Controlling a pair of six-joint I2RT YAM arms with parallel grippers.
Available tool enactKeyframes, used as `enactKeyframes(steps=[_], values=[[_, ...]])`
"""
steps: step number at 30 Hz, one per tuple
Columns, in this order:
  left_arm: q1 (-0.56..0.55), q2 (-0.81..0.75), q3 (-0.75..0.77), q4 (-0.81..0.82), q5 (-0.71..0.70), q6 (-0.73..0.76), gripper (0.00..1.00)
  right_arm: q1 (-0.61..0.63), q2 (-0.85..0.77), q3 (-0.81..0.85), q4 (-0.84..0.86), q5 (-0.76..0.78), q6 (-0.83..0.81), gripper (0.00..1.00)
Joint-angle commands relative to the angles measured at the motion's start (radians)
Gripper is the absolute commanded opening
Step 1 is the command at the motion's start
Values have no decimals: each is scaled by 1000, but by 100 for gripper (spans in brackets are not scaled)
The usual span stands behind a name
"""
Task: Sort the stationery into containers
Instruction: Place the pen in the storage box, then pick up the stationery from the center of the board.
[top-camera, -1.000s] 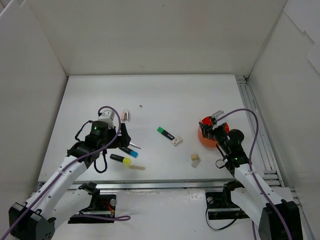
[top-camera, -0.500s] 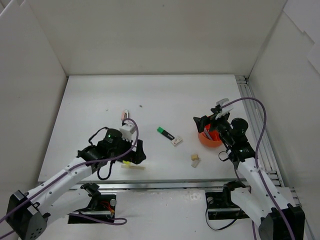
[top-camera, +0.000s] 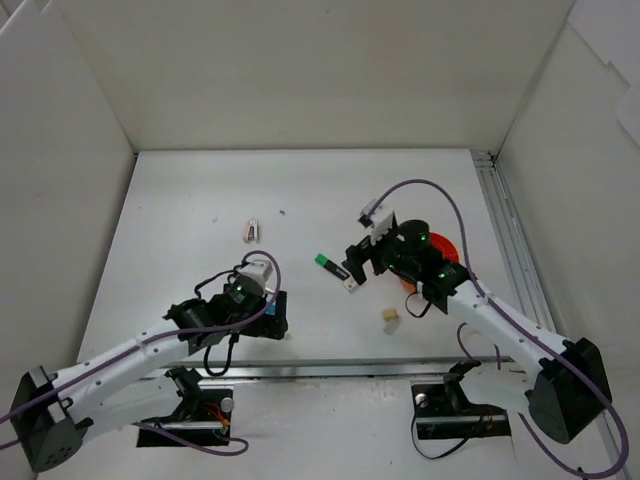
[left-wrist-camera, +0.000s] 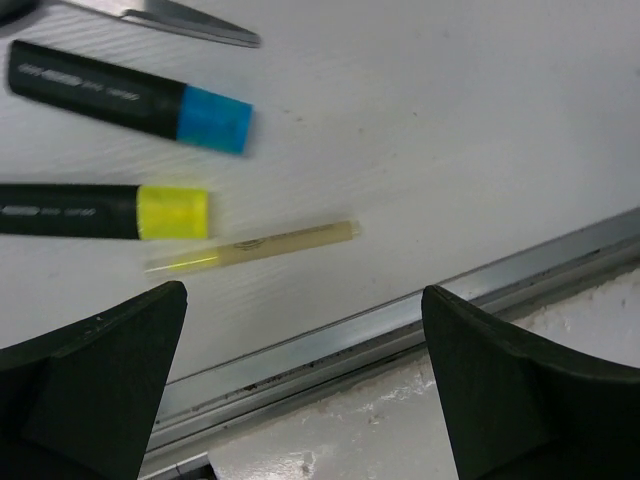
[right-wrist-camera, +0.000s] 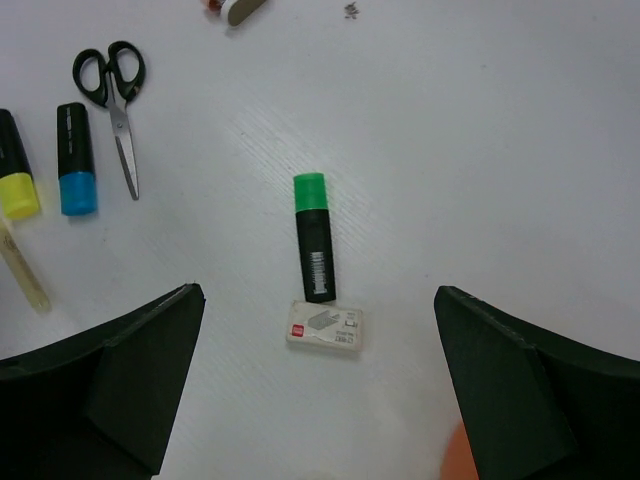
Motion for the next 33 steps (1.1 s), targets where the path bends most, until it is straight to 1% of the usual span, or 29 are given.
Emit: enactKeyframes(steps=[1, 3, 4, 5, 6, 7, 8, 9, 10, 11, 14, 15, 18, 20, 23, 26, 27, 29, 30, 32, 33], values=[[40, -77, 72, -151, -183, -259, 99, 125, 118, 110, -53, 133, -91, 98], [109, -95, 57, -193, -181, -338, 99, 175, 173, 147, -68, 142, -116, 98], [143, -111, 51, -197, -170, -346, 100, 227, 192, 156, -74, 142, -126, 98], [214, -118, 43, -190, -153, -348, 100, 256, 210, 174, -86, 144, -134, 98], [250, -126, 25, -183, -141, -346, 99, 287, 233, 187, -99, 150, -149, 98], [284, -140, 19, -176, -118, -343, 99, 349, 279, 200, -109, 156, -156, 98], [317, -143, 15, -162, -107, -337, 99, 376, 301, 229, -125, 159, -163, 98], [385, -148, 12, -153, -90, -326, 100, 406, 324, 245, -128, 158, -168, 98], [417, -145, 12, -142, -60, -307, 99, 452, 366, 256, -126, 153, -166, 98], [474, -143, 15, -134, -36, -303, 100, 475, 408, 280, -116, 129, -156, 98], [546, -123, 26, -139, -10, -282, 99, 563, 465, 320, -87, 96, -142, 98], [580, -122, 26, -136, 25, -271, 100, 599, 504, 326, -77, 89, -136, 98], [621, -132, 9, -119, 71, -237, 99, 662, 574, 352, -54, 111, -119, 98], [651, -145, -7, -110, 88, -219, 99, 680, 606, 371, -45, 142, -104, 98], [660, -175, -29, -102, 100, -204, 99, 713, 664, 395, -15, 179, -78, 97], [660, -209, -35, -117, 87, -194, 99, 724, 716, 415, 12, 167, -56, 94], [660, -217, -38, -122, 77, -187, 100, 726, 741, 421, 18, 167, -50, 91], [660, -243, -40, -131, 68, -185, 100, 729, 759, 426, 39, 171, -33, 88], [660, -253, -46, -134, 63, -182, 100, 732, 776, 428, 47, 177, -27, 83], [660, -278, -51, -143, 57, -181, 100, 730, 789, 431, 59, 205, -13, 76], [660, -286, -51, -148, 48, -182, 100, 729, 799, 431, 64, 213, -8, 67]])
